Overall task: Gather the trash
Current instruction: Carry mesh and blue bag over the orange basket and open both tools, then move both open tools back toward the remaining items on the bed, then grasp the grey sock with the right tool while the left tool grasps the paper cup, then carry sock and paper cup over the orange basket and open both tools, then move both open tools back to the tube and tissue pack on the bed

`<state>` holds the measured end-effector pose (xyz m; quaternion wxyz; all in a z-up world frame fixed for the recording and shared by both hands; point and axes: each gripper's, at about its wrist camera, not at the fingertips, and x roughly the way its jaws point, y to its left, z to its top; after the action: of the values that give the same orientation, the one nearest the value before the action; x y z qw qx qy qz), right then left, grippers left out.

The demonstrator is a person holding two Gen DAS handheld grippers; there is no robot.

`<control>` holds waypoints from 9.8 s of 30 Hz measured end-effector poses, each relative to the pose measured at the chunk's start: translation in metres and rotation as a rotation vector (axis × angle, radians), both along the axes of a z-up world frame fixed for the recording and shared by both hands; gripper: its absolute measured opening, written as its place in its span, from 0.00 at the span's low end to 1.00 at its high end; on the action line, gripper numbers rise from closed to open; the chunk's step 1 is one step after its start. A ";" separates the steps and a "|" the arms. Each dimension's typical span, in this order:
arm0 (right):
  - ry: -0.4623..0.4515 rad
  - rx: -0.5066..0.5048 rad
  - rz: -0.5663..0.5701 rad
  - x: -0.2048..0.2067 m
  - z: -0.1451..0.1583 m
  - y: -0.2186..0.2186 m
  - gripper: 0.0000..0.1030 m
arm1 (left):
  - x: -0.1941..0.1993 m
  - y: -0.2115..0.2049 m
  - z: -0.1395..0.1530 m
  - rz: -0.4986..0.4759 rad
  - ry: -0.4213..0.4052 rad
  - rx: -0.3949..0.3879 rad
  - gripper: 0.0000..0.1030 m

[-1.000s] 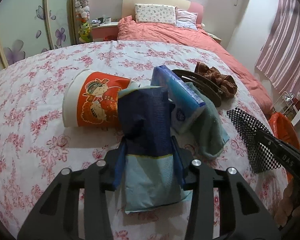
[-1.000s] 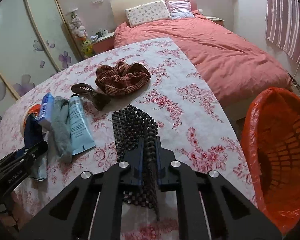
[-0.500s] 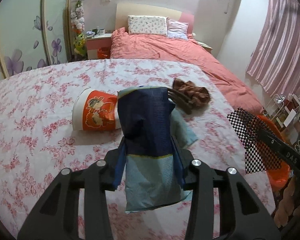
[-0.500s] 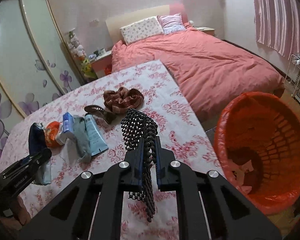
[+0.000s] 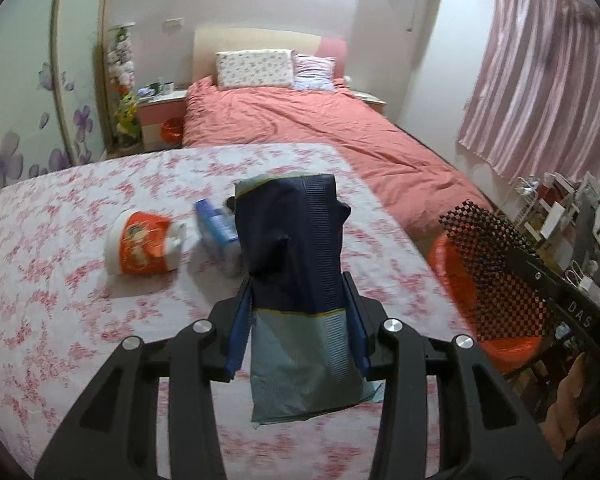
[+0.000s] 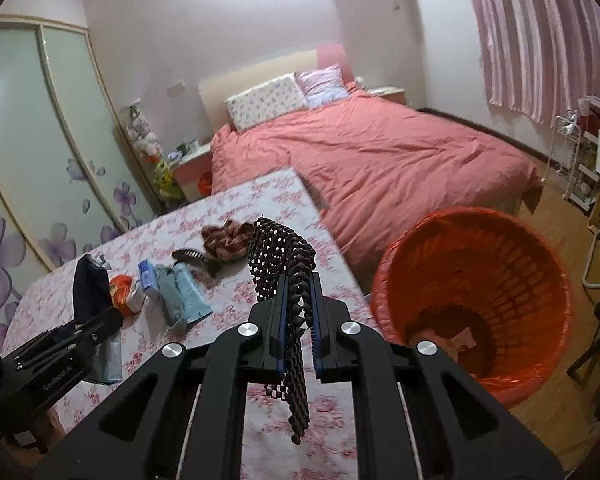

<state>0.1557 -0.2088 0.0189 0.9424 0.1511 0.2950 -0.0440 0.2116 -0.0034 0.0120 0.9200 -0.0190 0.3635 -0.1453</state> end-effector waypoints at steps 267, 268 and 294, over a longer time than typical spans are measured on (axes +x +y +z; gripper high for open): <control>0.068 -0.033 -0.129 0.028 -0.050 -0.023 0.85 | 0.099 0.019 -0.063 0.194 0.059 0.122 0.90; 0.070 -0.040 -0.116 0.027 -0.049 -0.017 0.85 | 0.103 0.024 -0.063 0.210 0.070 0.102 0.90; 0.133 -0.032 0.108 0.063 -0.062 0.066 0.85 | 0.119 0.090 -0.092 0.185 0.199 0.062 0.18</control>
<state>0.2190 -0.1426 -0.0432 0.9241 0.1167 0.3638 -0.0079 0.3306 0.0869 -0.0801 0.8891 -0.0381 0.4538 -0.0460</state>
